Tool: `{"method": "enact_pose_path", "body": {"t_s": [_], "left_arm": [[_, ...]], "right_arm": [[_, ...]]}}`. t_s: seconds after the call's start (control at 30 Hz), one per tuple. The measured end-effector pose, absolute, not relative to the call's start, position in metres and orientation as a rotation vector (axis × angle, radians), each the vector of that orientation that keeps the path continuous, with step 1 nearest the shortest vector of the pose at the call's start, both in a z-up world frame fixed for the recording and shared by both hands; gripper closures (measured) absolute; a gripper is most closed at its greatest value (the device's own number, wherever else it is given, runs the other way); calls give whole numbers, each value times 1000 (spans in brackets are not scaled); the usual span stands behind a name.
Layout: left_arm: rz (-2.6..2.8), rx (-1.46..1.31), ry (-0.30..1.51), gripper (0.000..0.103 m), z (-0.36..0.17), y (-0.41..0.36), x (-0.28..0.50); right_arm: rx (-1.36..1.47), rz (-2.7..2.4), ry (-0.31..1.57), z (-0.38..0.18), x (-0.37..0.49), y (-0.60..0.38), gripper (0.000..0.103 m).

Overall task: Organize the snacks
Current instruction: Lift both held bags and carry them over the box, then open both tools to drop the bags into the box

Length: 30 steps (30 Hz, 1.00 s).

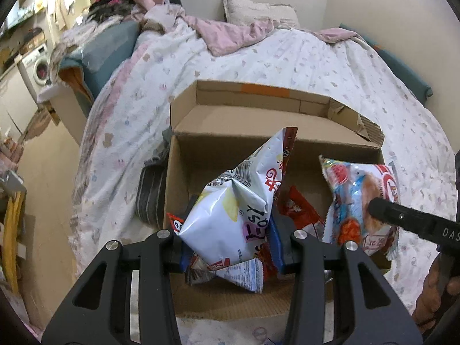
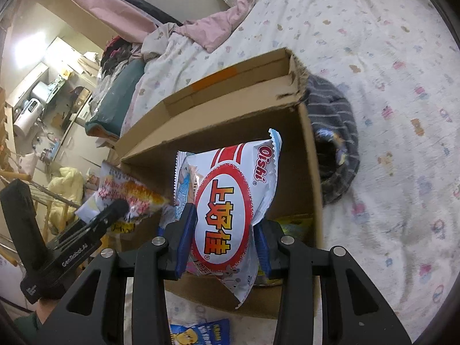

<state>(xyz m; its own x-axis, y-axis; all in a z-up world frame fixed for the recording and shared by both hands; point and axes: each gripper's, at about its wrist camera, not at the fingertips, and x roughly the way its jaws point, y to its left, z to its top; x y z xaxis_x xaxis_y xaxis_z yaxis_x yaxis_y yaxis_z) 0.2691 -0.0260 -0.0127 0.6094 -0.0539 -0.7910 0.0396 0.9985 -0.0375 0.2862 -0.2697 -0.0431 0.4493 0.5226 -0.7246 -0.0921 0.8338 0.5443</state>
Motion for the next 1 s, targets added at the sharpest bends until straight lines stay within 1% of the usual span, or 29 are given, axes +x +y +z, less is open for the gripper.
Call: {"method": "enact_pose_path", "body": {"t_s": [0.23, 0.4, 0.53, 0.6, 0.63, 0.67, 0.7, 0.77, 0.87, 0.9, 0.93, 0.97, 1.0], "left_arm": [[-69, -27, 917, 64, -12, -26, 271], [-71, -38, 910, 64, -12, -26, 272], [-77, -30, 907, 63, -12, -27, 272], [-85, -28, 913, 54, -11, -28, 272], [-95, -37, 909, 43, -9, -28, 271], [-98, -43, 899, 35, -7, -28, 270], [-96, -42, 885, 32, -5, -28, 268], [-94, -30, 873, 22, -3, -29, 268], [-86, -18, 867, 20, -3, -30, 267], [-84, -18, 868, 20, -3, -29, 267], [-80, -17, 872, 20, -3, -29, 267], [-78, -17, 874, 20, -4, -28, 267], [-76, -20, 874, 20, -3, -27, 267]], "right_arm": [[456, 389, 1053, -49, 290, -263, 63], [498, 389, 1055, -50, 292, -264, 63], [502, 383, 1054, -51, 292, -266, 62], [506, 381, 1061, -51, 292, -266, 61], [510, 382, 1063, -51, 292, -266, 61], [510, 385, 1063, -51, 292, -266, 61], [507, 385, 1063, -51, 292, -266, 60], [509, 386, 1059, -50, 291, -265, 60], [502, 387, 1061, -50, 292, -264, 59], [497, 380, 1060, -50, 293, -264, 58], [495, 372, 1056, -49, 292, -264, 50], [503, 364, 1045, -48, 292, -266, 34], [512, 362, 1035, -47, 291, -267, 28]]}}
